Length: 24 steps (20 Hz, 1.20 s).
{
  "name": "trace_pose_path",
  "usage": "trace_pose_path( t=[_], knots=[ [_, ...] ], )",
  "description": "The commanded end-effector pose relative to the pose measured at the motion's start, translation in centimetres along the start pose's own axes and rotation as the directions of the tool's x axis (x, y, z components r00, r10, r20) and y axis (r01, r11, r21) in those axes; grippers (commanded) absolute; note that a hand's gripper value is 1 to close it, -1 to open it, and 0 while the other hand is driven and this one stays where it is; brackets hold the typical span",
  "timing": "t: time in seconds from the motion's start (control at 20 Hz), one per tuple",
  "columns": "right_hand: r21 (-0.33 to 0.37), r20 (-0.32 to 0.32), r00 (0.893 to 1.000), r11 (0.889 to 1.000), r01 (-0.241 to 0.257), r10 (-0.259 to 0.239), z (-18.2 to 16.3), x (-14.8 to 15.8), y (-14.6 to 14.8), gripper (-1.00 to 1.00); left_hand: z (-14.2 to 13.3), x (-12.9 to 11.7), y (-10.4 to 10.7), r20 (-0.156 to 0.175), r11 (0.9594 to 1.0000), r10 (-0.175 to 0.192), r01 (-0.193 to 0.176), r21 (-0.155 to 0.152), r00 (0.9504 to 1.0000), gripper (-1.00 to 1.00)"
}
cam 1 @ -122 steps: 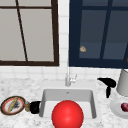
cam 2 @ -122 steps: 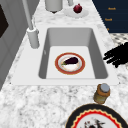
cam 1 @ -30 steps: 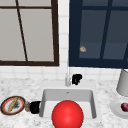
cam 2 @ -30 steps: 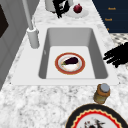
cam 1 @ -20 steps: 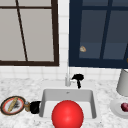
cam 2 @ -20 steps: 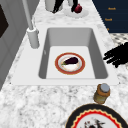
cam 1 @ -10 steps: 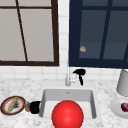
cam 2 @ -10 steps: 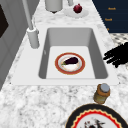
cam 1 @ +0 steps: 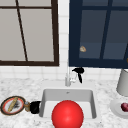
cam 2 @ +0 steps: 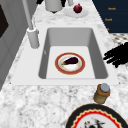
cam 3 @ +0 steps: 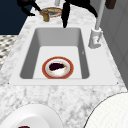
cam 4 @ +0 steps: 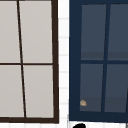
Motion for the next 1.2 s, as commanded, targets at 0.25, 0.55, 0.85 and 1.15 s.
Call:
trace_pose_path(
  t=[0.25,0.55,0.85,1.15],
  knots=[
    [0.056,-0.003,1.0,0.998,-0.019,0.019,-8.4,-2.7,2.9,-1.0,0.0,0.0,0.0,0.0,1.0,0.0,0.0,0.0,1.0,0.0],
    [0.125,-0.006,1.0,0.992,0.017,-0.016,-12.9,-4.7,3.3,-1.0,0.0,0.0,0.0,0.0,1.0,0.0,0.0,0.0,1.0,0.0],
    [0.144,-0.019,1.0,0.99,0.003,0.0,-16.9,-5.2,5.1,-1.0,0.0,0.0,0.0,0.0,1.0,0.0,0.0,0.0,1.0,0.0],
    [0.155,-0.063,0.998,0.988,-0.01,0.02,-18.7,-5.0,6.9,-1.0,0.0,0.0,0.0,0.0,1.0,0.0,0.0,0.0,1.0,0.0]
  ],
)
